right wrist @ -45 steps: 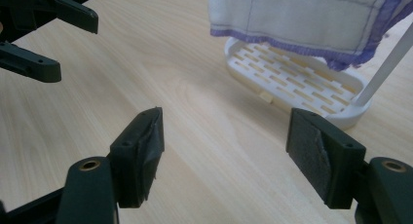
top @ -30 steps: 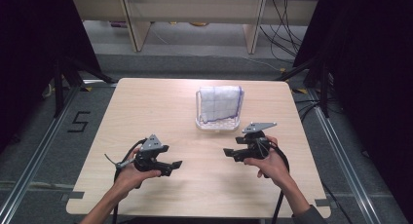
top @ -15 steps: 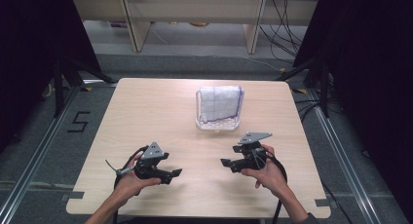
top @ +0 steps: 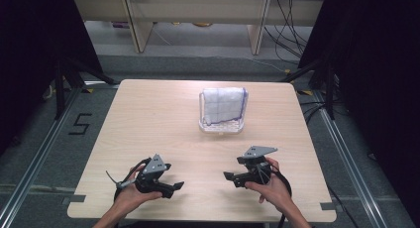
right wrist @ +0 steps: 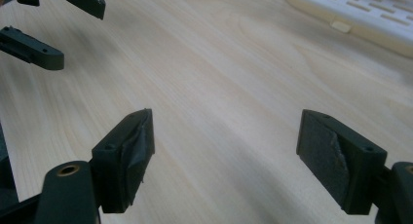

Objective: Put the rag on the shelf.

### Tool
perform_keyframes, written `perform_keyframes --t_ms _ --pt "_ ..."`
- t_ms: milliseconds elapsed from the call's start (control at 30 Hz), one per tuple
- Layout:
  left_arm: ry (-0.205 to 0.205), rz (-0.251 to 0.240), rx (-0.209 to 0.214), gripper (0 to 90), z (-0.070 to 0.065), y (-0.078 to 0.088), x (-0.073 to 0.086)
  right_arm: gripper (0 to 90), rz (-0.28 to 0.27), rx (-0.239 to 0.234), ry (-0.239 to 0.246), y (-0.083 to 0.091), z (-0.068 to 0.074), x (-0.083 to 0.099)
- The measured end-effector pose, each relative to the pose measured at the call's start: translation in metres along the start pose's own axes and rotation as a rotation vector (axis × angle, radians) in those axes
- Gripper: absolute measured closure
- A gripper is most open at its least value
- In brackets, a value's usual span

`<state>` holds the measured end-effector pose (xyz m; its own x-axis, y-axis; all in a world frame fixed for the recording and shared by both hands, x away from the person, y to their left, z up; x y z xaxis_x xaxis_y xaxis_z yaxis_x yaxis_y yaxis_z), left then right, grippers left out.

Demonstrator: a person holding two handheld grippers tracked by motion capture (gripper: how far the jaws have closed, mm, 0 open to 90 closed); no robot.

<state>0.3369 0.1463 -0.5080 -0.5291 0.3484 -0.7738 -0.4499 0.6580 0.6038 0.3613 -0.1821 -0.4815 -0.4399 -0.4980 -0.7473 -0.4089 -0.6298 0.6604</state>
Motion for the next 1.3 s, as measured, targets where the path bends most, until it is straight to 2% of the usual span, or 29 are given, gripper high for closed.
perform_keyframes --t_ms 200,300,333,367,433,500,567,633,667,700,733,900,933,967,1000,1067,1100,1133,1233,1300 --pt "-0.009 0.016 -0.023 19.4 0.002 0.011 0.01 20.6 0.012 0.009 -0.023 0.002 0.007 0.018" --pt "0.003 0.003 -0.022 19.4 0.001 0.013 0.012 20.6 0.021 0.005 -0.032 0.003 0.009 0.02" --pt "0.024 -0.014 -0.023 19.5 -0.001 0.013 0.013 20.6 0.019 0.008 -0.024 0.003 0.009 0.021" --pt "0.003 0.002 -0.031 19.4 0.001 0.015 0.014 20.4 0.024 0.009 -0.024 0.003 0.01 0.022" --pt "0.009 0.006 -0.038 19.4 0.0 0.017 0.017 20.3 0.024 0.016 -0.036 0.004 0.011 0.024" --pt "0.0 0.014 -0.042 19.4 0.0 0.02 0.02 20.2 0.024 0.01 -0.04 0.007 0.012 0.026" --pt "0.013 -0.007 -0.043 19.4 -0.003 0.022 0.021 20.1 0.018 0.019 -0.046 0.011 0.016 0.028" --pt "0.0 0.002 -0.042 19.4 -0.004 0.026 0.023 19.9 0.018 0.014 -0.045 0.012 0.018 0.03" --pt "0.014 -0.013 -0.042 19.4 -0.008 0.027 0.025 19.3 0.015 0.021 -0.029 0.015 0.021 0.033" --pt "0.014 -0.013 -0.042 19.4 -0.008 0.027 0.025 19.3 0.015 0.021 -0.029 0.015 0.021 0.033" --pt "-0.008 0.005 -0.047 19.4 -0.009 0.03 0.027 18.5 0.03 0.017 -0.027 0.016 0.025 0.036" --pt "-0.009 0.004 -0.041 19.4 -0.015 0.033 0.031 17.4 0.049 0.013 -0.017 0.017 0.032 0.042" --pt "0.001 -0.005 -0.037 19.4 -0.018 0.032 0.032 17.4 0.057 0.011 -0.021 0.018 0.035 0.043" --pt "-0.031 0.017 -0.045 19.4 -0.017 0.034 0.032 17.4 0.066 0.019 -0.006 0.018 0.037 0.045" --pt "-0.025 0.012 -0.029 19.4 -0.021 0.034 0.034 17.3 0.076 0.02 0.012 0.018 0.04 0.046" --pt "-0.034 0.022 -0.04 19.4 -0.022 0.034 0.034 17.3 0.083 0.027 0.012 0.019 0.041 0.047" --pt "-0.023 0.022 -0.033 19.3 -0.024 0.033 0.035 17.3 0.079 0.014 0.015 0.019 0.042 0.048" --pt "-0.03 0.017 -0.033 19.3 -0.023 0.032 0.036 17.3 0.083 0.036 0.011 0.02 0.044 0.049" --pt "-0.034 0.032 -0.022 19.1 -0.025 0.032 0.036 17.3 0.093 0.039 -0.007 0.02 0.048 0.051" --pt "-0.033 0.032 -0.022 19.1 -0.025 0.032 0.036 17.3 0.106 0.037 0.02 0.02 0.049 0.052"
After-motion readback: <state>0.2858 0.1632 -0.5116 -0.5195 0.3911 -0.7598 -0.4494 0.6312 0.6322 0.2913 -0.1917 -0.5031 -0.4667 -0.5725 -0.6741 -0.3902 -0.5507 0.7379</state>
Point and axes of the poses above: each handheld gripper's, and its own axes: y roughly backward along the jaws, x roughly out of its underside, z roughly to its left, the point moved 1 cm from there along -y, roughly forward along the jaws, and after that the axes turned 7 degrees about y, right-handed, at the moved point
